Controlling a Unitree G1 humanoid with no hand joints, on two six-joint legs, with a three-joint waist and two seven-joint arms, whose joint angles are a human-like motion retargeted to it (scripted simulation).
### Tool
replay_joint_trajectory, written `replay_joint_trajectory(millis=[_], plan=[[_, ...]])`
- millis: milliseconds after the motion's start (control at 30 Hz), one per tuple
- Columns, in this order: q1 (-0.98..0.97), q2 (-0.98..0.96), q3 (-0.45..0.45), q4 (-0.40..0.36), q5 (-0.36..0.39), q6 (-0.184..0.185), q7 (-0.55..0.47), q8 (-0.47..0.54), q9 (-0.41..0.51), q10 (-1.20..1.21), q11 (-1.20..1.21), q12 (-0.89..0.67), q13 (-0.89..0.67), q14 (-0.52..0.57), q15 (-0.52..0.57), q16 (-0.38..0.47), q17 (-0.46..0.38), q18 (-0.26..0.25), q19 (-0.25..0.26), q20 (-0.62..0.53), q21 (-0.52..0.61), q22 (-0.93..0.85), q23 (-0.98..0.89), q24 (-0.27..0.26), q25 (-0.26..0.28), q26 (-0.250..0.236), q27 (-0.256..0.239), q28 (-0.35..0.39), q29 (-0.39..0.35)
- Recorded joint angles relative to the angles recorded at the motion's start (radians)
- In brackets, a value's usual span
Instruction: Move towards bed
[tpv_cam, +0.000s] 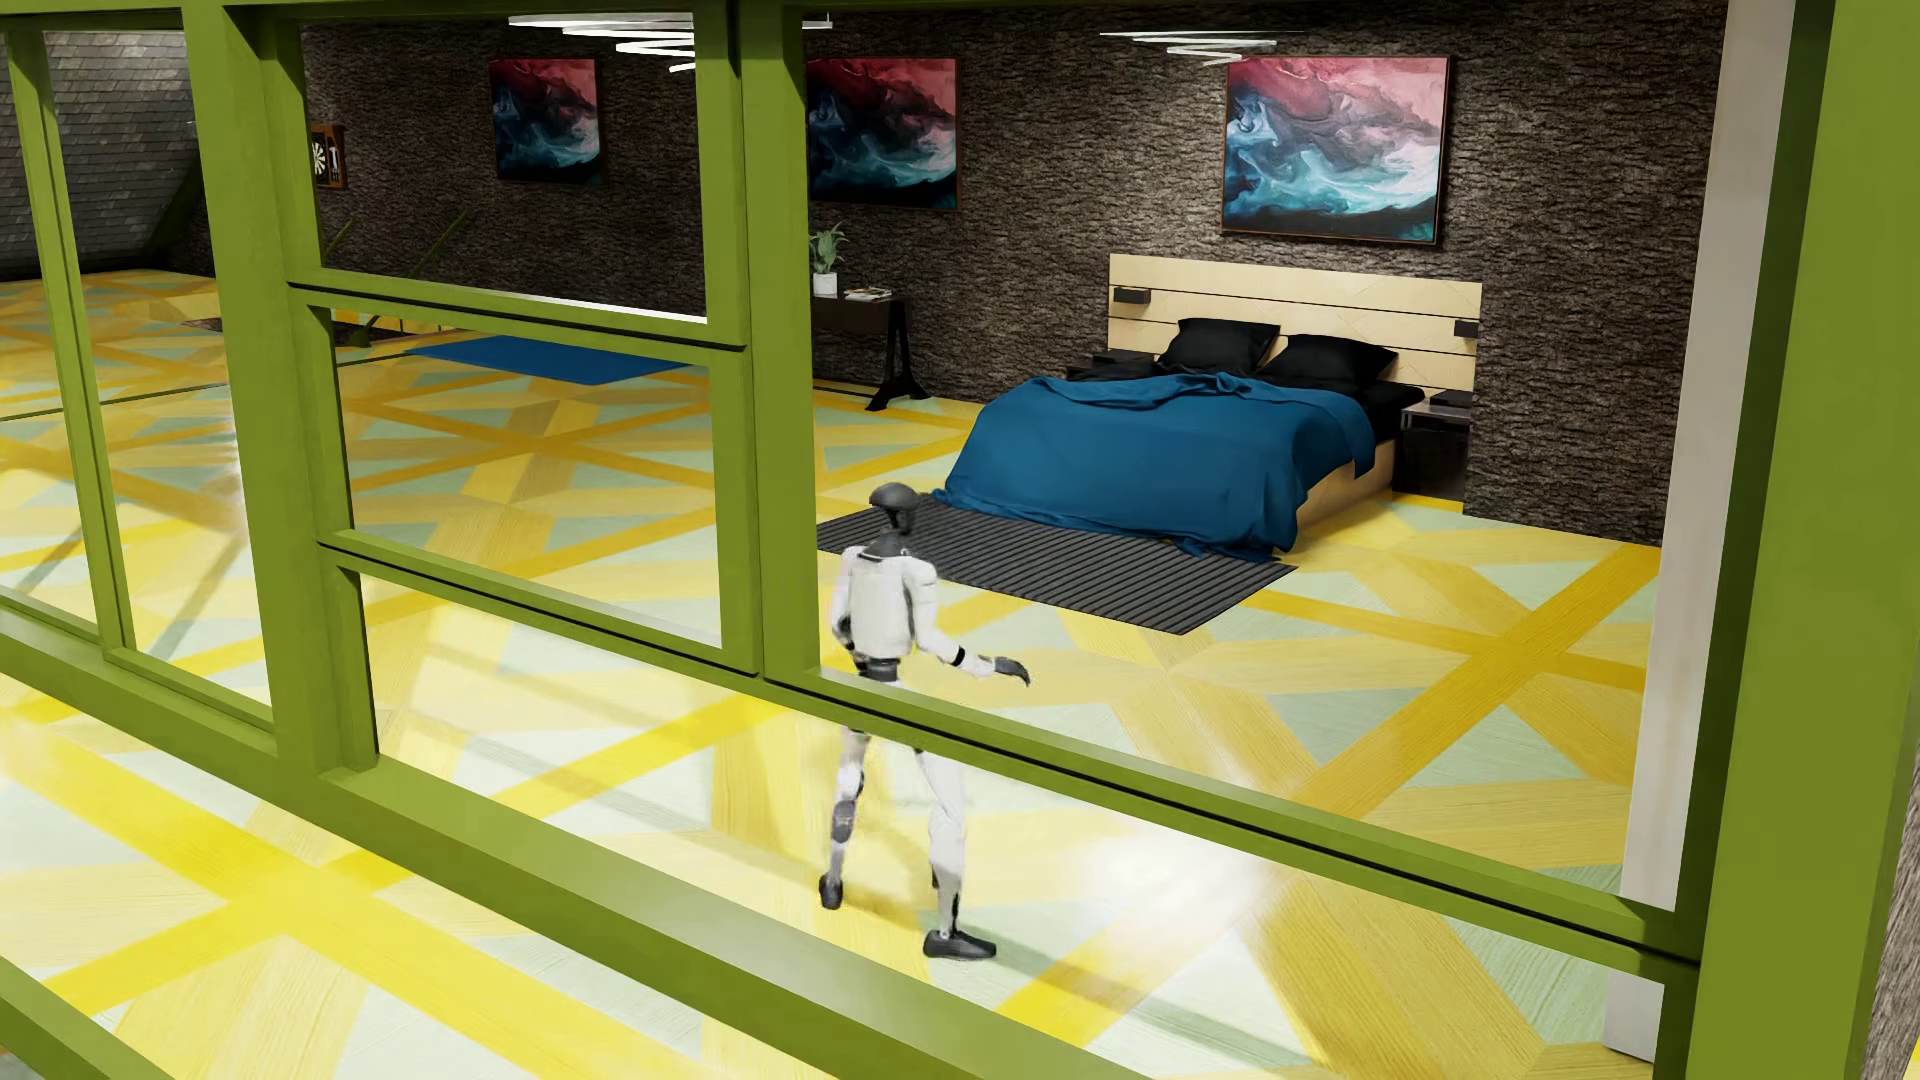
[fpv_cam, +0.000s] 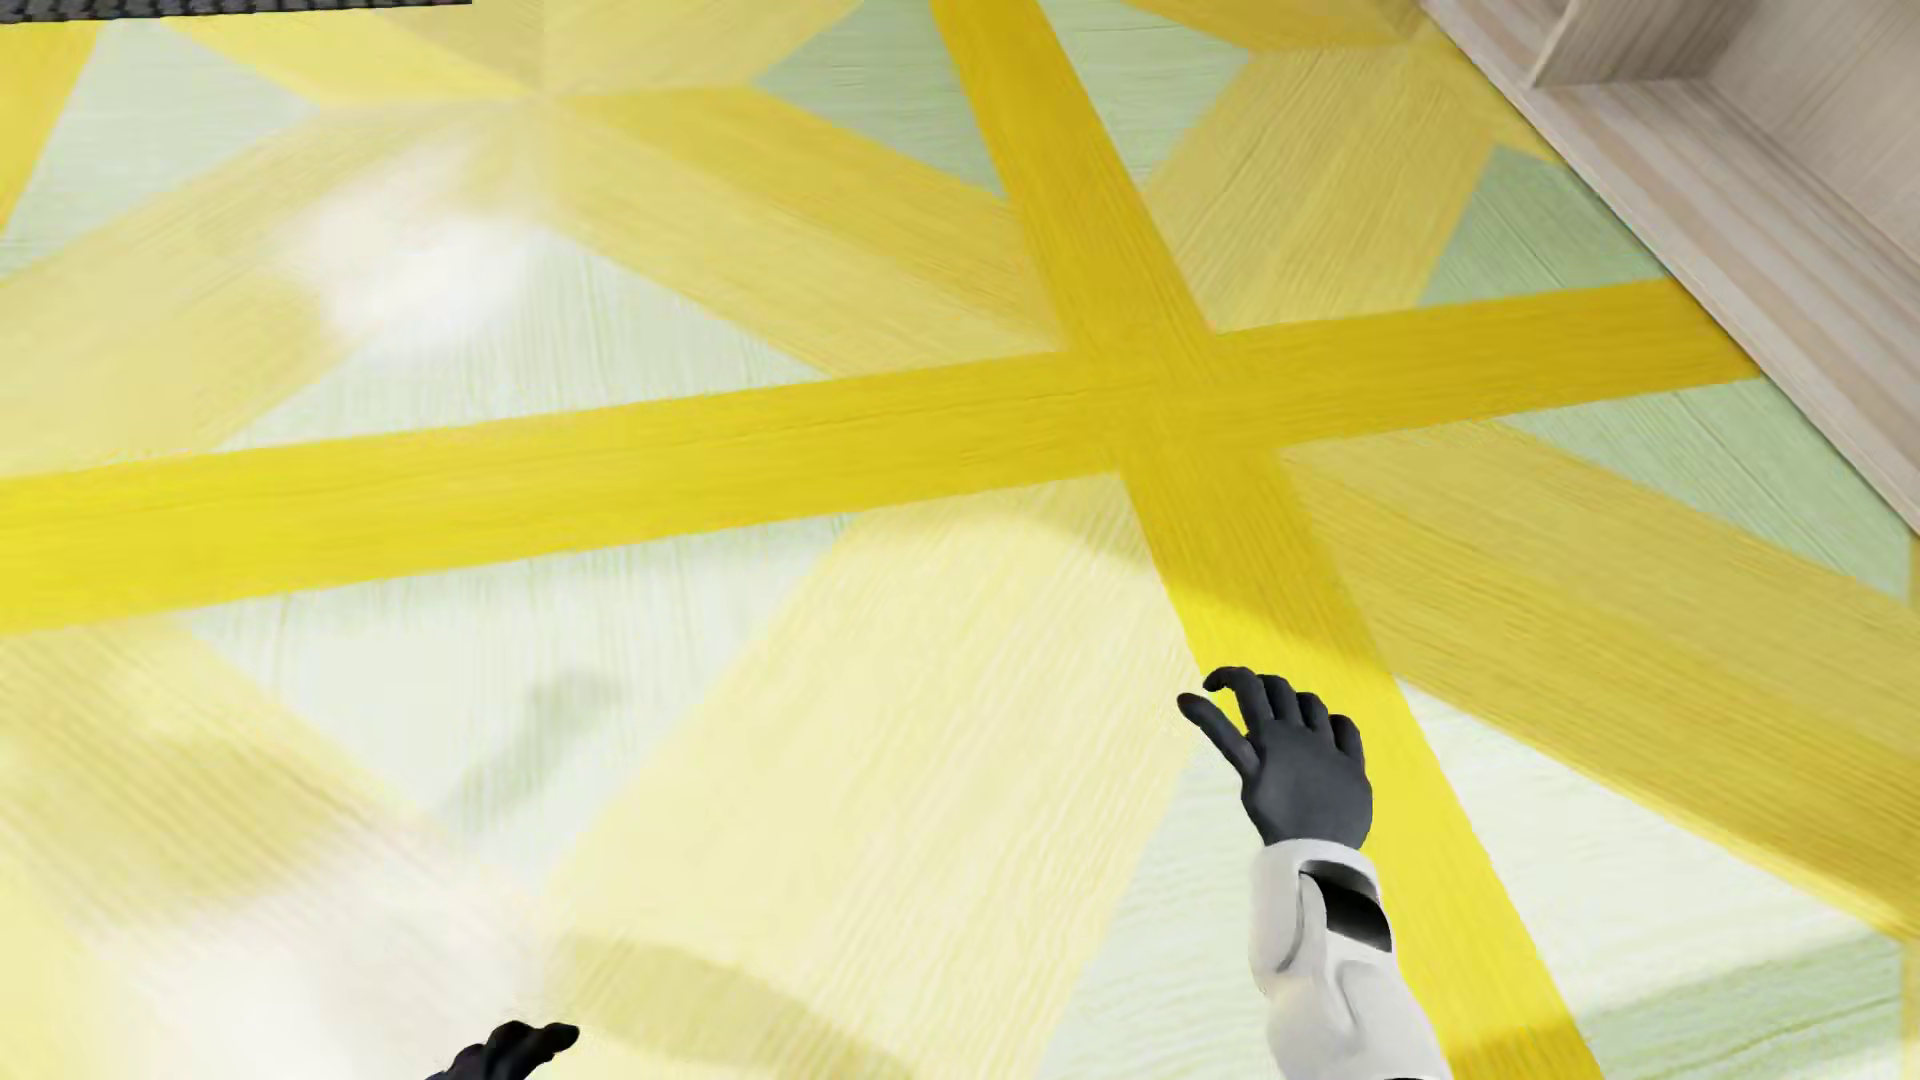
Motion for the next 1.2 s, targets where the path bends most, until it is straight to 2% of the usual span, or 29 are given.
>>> replay_joint_trajectory(millis=[33, 67, 100, 133, 167, 200, 233, 300, 333, 400, 467, 500, 533, 567, 600, 633, 667, 700, 733, 800, 900, 933, 967, 1000, 1033, 1067, 1100, 1167, 1200], plan=[[-0.055, 0.028, 0.005, -0.089, -0.095, -0.014, -0.072, -0.039, 0.002, 0.0, 0.036, -0.024, 0.052, -0.038, -0.071, 0.001, -0.035, -0.076, -0.033, -0.051, -0.062, -0.015, -0.042, 0.015, 0.134, -0.054, 0.005, -0.049, -0.007], [-0.115, 0.03, 0.0, -0.199, -0.158, -0.03, -0.166, 0.013, 0.008, 0.01, 0.098, -0.05, 0.115, -0.074, -0.182, 0.005, -0.07, -0.064, -0.141, -0.101, -0.103, -0.025, -0.064, 0.013, 0.244, -0.119, 0.015, -0.104, -0.004], [-0.154, -0.023, -0.015, -0.311, -0.134, -0.043, -0.261, 0.212, 0.018, 0.011, 0.2, -0.074, 0.177, -0.102, -0.266, 0.014, -0.091, -0.024, -0.241, -0.142, -0.112, -0.031, -0.051, 0.016, 0.311, -0.172, 0.032, -0.15, 0.001], [-0.161, -0.098, -0.029, -0.414, -0.038, -0.053, -0.34, 0.434, 0.031, -0.011, 0.326, -0.105, 0.226, -0.119, -0.308, 0.01, -0.113, 0.018, -0.203, -0.166, -0.088, -0.033, -0.002, 0.032, 0.334, -0.192, 0.059, -0.167, 0.026], [-0.139, -0.161, -0.033, -0.501, 0.053, -0.065, -0.396, 0.53, 0.042, -0.054, 0.442, -0.126, 0.263, -0.122, -0.333, -0.009, -0.13, 0.052, -0.174, -0.167, -0.04, -0.039, 0.069, 0.037, 0.311, -0.196, 0.09, -0.146, 0.095], [-0.1, -0.215, -0.035, -0.573, 0.106, -0.079, -0.441, 0.51, 0.052, -0.112, 0.533, -0.134, 0.284, -0.111, -0.345, -0.036, -0.132, 0.076, -0.201, -0.153, 0.032, -0.059, 0.157, 0.015, 0.251, -0.202, 0.107, -0.106, 0.206], [-0.054, -0.272, -0.044, -0.639, 0.157, -0.092, -0.489, 0.465, 0.059, -0.179, 0.589, -0.144, 0.298, -0.09, -0.347, -0.057, -0.121, 0.093, -0.242, -0.145, 0.105, -0.087, 0.238, -0.029, 0.175, -0.229, 0.093, -0.076, 0.346], [0.048, -0.43, -0.074, -0.764, 0.306, -0.113, -0.609, 0.468, 0.069, -0.312, 0.598, -0.198, 0.343, -0.035, -0.313, -0.06, -0.065, 0.13, -0.224, -0.172, 0.152, -0.151, 0.311, -0.081, 0.08, -0.34, 0.003, -0.073, 0.592], [0.109, -0.514, -0.087, -0.815, 0.369, -0.12, -0.674, 0.492, 0.074, -0.379, 0.549, -0.239, 0.374, -0.012, -0.29, -0.054, -0.022, 0.147, -0.211, -0.189, 0.125, -0.189, 0.303, -0.076, 0.08, -0.391, -0.027, -0.068, 0.647], [0.242, -0.642, -0.113, -0.878, 0.437, -0.127, -0.809, 0.538, 0.084, -0.489, 0.366, -0.318, 0.423, 0.023, -0.203, -0.065, 0.043, 0.176, -0.218, -0.204, 0.107, -0.261, 0.249, -0.072, 0.068, -0.425, -0.053, -0.018, 0.579], [0.366, -0.684, -0.139, -0.88, 0.483, -0.111, -0.918, 0.598, 0.096, -0.515, 0.191, -0.351, 0.431, 0.101, -0.152, -0.097, 0.051, 0.201, -0.206, -0.193, 0.175, -0.293, 0.23, -0.111, -0.014, -0.395, -0.047, 0.047, 0.44], [0.409, -0.678, -0.151, -0.866, 0.493, -0.094, -0.953, 0.601, 0.102, -0.478, 0.196, -0.343, 0.416, 0.174, -0.108, -0.107, 0.051, 0.179, -0.259, -0.183, 0.2, -0.285, 0.256, -0.14, -0.05, -0.367, -0.028, 0.079, 0.418], [0.422, -0.666, -0.161, -0.851, 0.506, -0.071, -0.991, 0.608, 0.11, -0.378, 0.272, -0.322, 0.39, 0.28, -0.054, -0.106, 0.056, 0.085, -0.338, -0.176, 0.202, -0.257, 0.304, -0.165, -0.069, -0.327, -0.001, 0.108, 0.428], [0.389, -0.644, -0.17, -0.844, 0.51, -0.048, -1.017, 0.602, 0.12, -0.2, 0.366, -0.3, 0.35, 0.421, -0.05, -0.093, 0.064, -0.091, -0.368, -0.177, 0.181, -0.204, 0.36, -0.178, -0.076, -0.273, 0.035, 0.127, 0.448], [0.3, -0.61, -0.181, -0.828, 0.512, -0.028, -0.995, 0.583, 0.129, 0.035, 0.441, -0.285, 0.299, 0.561, -0.088, -0.068, 0.073, -0.188, -0.387, -0.191, 0.142, -0.119, 0.404, -0.178, -0.08, -0.207, 0.079, 0.123, 0.458], [0.166, -0.557, -0.189, -0.768, 0.521, -0.01, -0.95, 0.56, 0.136, 0.265, 0.481, -0.28, 0.245, 0.607, -0.148, -0.033, 0.083, -0.192, -0.391, -0.222, 0.095, -0.004, 0.417, -0.165, -0.084, -0.139, 0.117, 0.084, 0.442], [0.016, -0.484, -0.187, -0.701, 0.546, 0.009, -0.947, 0.54, 0.14, 0.439, 0.482, -0.282, 0.195, 0.538, -0.209, 0.007, 0.092, -0.184, -0.389, -0.269, 0.045, 0.128, 0.387, -0.133, -0.083, -0.08, 0.135, 0.01, 0.392], [-0.131, -0.396, -0.18, -0.633, 0.583, 0.027, -0.938, 0.533, 0.141, 0.532, 0.451, -0.275, 0.155, 0.454, -0.255, 0.047, 0.101, -0.144, -0.392, -0.323, -0.003, 0.257, 0.326, -0.083, -0.065, -0.039, 0.119, -0.076, 0.308], [-0.263, -0.301, -0.171, -0.569, 0.626, 0.039, -0.916, 0.543, 0.139, 0.54, 0.399, -0.248, 0.122, 0.378, -0.285, 0.079, 0.108, -0.079, -0.395, -0.366, -0.044, 0.361, 0.257, -0.034, -0.02, -0.013, 0.066, -0.148, 0.216], [-0.458, -0.105, -0.147, -0.484, 0.705, 0.047, -0.876, 0.609, 0.13, 0.355, 0.281, -0.145, 0.061, 0.276, -0.303, 0.123, 0.103, -0.044, -0.402, -0.352, -0.054, 0.451, 0.123, -0.018, 0.109, -0.007, -0.056, -0.219, 0.126], [-0.544, 0.182, -0.102, -0.41, 0.741, 0.036, -0.825, 0.765, 0.106, -0.283, 0.118, 0.079, -0.024, 0.255, -0.262, 0.136, 0.027, -0.041, -0.407, -0.177, 0.056, 0.366, -0.074, -0.131, 0.205, -0.09, -0.128, -0.158, 0.115], [-0.526, 0.271, -0.082, -0.416, 0.726, 0.026, -0.856, 0.811, 0.097, -0.492, 0.087, 0.147, -0.038, 0.256, -0.23, 0.122, 0.004, -0.065, -0.414, -0.117, 0.091, 0.328, -0.127, -0.158, 0.221, -0.102, -0.137, -0.117, 0.109], [-0.51, 0.348, -0.06, -0.425, 0.697, 0.012, -0.896, 0.837, 0.089, -0.583, 0.086, 0.201, -0.036, 0.266, -0.196, 0.1, -0.016, -0.138, -0.428, -0.067, 0.118, 0.3, -0.167, -0.172, 0.238, -0.095, -0.137, -0.082, 0.1], [-0.509, 0.401, -0.041, -0.444, 0.657, -0.008, -0.918, 0.848, 0.083, -0.527, 0.13, 0.233, -0.016, 0.318, -0.145, 0.071, -0.037, -0.174, -0.434, -0.03, 0.133, 0.288, -0.192, -0.175, 0.257, -0.077, -0.125, -0.058, 0.093], [-0.52, 0.413, -0.026, -0.472, 0.616, -0.034, -0.922, 0.84, 0.08, -0.377, 0.246, 0.24, 0.018, 0.411, -0.06, 0.042, -0.053, -0.192, -0.39, -0.007, 0.141, 0.3, -0.203, -0.17, 0.273, -0.054, -0.101, -0.041, 0.092], [-0.524, 0.372, -0.018, -0.487, 0.562, -0.064, -0.896, 0.793, 0.083, -0.229, 0.43, 0.218, 0.061, 0.418, 0.058, 0.017, -0.057, -0.191, -0.274, -0.002, 0.144, 0.337, -0.194, -0.148, 0.277, -0.024, -0.068, -0.032, 0.096], [-0.507, 0.277, -0.016, -0.488, 0.489, -0.094, -0.864, 0.708, 0.087, -0.127, 0.643, 0.169, 0.105, 0.348, 0.142, 0.0, -0.045, -0.179, -0.154, -0.024, 0.151, 0.389, -0.16, -0.102, 0.261, 0.017, -0.026, -0.039, 0.104], [-0.385, -0.001, -0.034, -0.487, 0.433, -0.145, -0.777, 0.589, 0.095, -0.086, 0.951, 0.025, 0.163, 0.222, 0.06, -0.028, -0.004, -0.15, -0.159, -0.125, 0.204, 0.45, -0.004, 0.029, 0.158, 0.07, 0.073, -0.101, 0.161], [-0.288, -0.139, -0.044, -0.479, 0.432, -0.161, -0.721, 0.539, 0.093, -0.125, 0.984, -0.041, 0.174, 0.187, 0.01, -0.039, 0.01, -0.153, -0.175, -0.147, 0.253, 0.418, 0.112, 0.057, 0.101, 0.042, 0.11, -0.096, 0.218]])
